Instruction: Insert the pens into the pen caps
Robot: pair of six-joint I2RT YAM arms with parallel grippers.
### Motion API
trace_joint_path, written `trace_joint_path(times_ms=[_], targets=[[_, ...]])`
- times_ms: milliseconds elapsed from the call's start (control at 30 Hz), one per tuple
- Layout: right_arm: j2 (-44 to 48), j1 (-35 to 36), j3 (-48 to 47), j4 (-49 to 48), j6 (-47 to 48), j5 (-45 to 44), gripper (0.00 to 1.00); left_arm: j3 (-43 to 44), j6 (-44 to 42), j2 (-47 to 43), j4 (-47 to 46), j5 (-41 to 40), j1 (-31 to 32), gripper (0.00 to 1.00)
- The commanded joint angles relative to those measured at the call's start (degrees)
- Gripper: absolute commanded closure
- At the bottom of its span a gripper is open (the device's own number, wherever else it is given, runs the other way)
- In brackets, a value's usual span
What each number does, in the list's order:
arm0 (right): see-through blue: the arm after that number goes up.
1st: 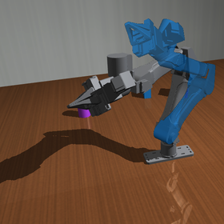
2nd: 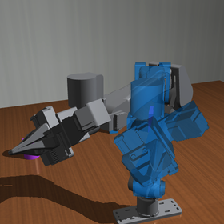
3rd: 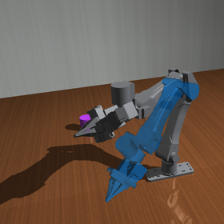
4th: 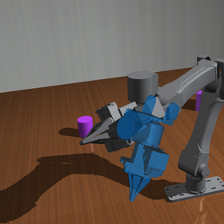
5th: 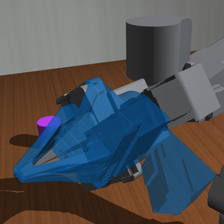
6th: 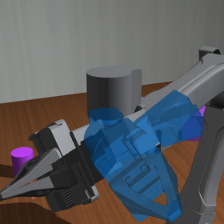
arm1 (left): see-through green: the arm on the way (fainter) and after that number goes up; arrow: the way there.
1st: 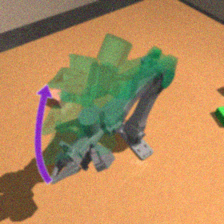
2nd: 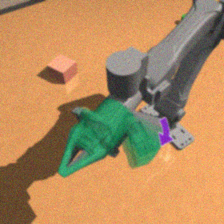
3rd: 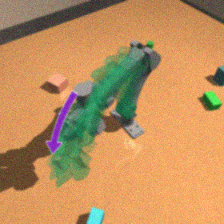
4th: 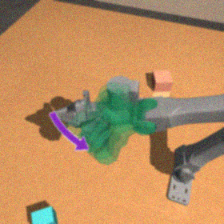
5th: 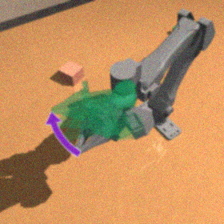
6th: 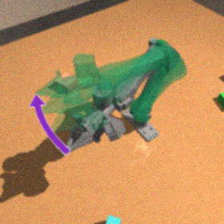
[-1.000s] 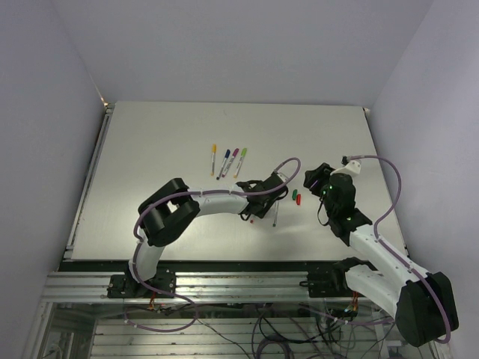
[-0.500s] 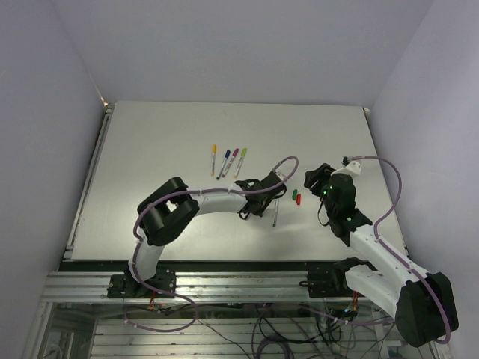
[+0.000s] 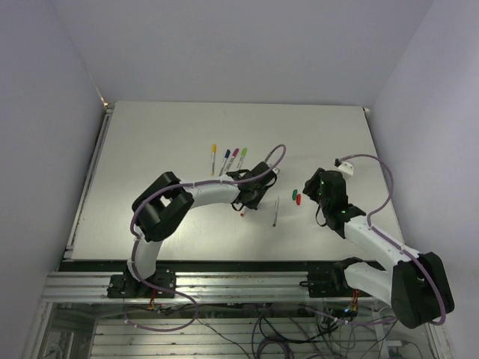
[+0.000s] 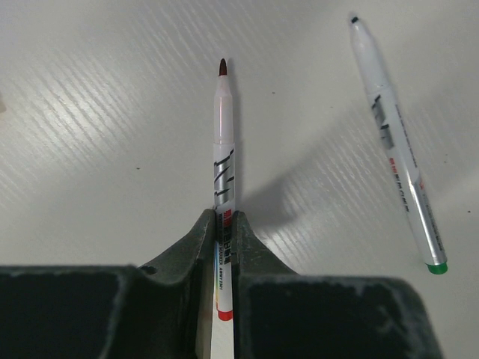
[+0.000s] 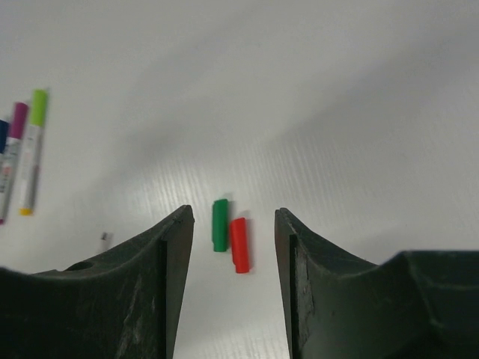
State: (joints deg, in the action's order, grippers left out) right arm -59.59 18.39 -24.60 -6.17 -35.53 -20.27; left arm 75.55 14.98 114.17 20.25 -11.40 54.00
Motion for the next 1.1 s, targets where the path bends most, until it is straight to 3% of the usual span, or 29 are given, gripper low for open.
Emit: trace_joint_path(times_ms=[0,200,367,1067], targets=[[-4.37,-0.29,-2.68,4.37,0.68,0.16,0.55,0.19,-1.24,-1.11,3.68,1.98,-1.36,0.93],[-10.65,-0.29,-2.88,4.05,1.49,3.40,0.62,5.87,-2.35,-1.90,2.13,3.91,-1.88,0.93],[-13.45,-0.29,-3.43,3.35,2.01,5.31,0.70,6.53,-0.41,-2.27,-1.76,12.06,-4.19,0.93],[-19.77,-0.28,-5.57,-0.51,4.41,8.76,0.69,5.31,-0.20,-4.32,-4.69,15.31,-6.02,0.93]])
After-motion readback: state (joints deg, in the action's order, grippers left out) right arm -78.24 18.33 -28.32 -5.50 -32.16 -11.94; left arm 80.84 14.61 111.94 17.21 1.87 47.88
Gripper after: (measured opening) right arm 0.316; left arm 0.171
